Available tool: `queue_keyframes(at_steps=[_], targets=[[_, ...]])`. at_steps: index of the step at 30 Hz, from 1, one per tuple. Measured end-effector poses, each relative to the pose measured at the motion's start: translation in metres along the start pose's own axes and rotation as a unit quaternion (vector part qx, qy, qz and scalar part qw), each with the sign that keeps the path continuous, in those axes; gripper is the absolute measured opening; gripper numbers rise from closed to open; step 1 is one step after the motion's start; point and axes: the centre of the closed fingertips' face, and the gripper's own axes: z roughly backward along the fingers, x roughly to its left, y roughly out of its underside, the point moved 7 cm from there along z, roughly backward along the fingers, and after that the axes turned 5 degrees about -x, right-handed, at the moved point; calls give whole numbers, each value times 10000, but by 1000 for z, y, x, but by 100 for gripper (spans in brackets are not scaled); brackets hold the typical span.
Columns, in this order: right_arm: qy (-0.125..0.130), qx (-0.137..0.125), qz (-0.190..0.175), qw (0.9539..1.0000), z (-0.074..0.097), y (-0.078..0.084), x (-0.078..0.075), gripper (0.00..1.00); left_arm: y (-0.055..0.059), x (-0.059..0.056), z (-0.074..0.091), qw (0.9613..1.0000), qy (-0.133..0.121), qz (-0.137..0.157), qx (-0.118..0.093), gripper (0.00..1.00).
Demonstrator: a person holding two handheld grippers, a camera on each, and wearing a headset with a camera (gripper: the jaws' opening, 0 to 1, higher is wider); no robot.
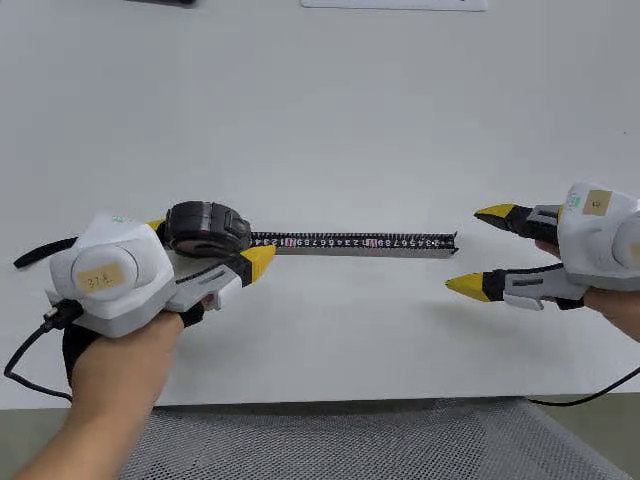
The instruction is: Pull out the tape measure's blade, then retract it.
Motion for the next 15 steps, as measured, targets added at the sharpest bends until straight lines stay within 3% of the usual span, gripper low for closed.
queue_keyframes(at_steps=[15], targets=[[-239, 242, 312, 9989, -5, 2, -12, 43, 1, 4, -8, 9990, -416, 133, 19, 71]])
